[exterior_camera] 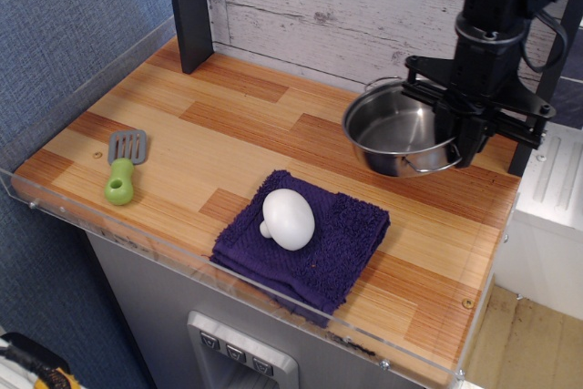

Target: Move the pot right above purple cloth to the right.

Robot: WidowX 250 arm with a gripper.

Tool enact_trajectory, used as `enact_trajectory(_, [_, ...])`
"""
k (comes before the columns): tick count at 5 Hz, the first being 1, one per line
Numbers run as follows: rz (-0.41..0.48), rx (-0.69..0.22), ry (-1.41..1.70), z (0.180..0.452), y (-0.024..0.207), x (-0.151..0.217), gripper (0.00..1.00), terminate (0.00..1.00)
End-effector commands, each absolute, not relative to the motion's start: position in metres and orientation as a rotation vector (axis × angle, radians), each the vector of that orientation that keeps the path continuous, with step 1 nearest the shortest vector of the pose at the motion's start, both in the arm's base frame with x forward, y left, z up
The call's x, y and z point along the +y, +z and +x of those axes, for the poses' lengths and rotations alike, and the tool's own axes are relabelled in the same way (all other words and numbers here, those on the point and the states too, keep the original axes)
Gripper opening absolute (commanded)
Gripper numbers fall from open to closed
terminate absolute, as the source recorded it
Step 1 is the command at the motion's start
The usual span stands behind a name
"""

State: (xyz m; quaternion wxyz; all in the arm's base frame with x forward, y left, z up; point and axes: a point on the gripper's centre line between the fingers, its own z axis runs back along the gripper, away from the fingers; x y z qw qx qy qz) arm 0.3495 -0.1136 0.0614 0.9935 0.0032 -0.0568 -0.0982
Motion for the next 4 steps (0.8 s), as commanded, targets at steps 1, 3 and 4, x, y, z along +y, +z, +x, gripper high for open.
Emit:
enact_trajectory(1, [0.019,-0.153,-0.203,0.358,0.050,-0.118,0.00,0.00])
enact_trajectory(3, [0.013,-0.112,-0.204,0.354,0.028,-0.112,0.00,0.00])
enact_trajectory(4, [-0.006,-0.096,-0.196,0.350,0.026,-0.113,0.00,0.00])
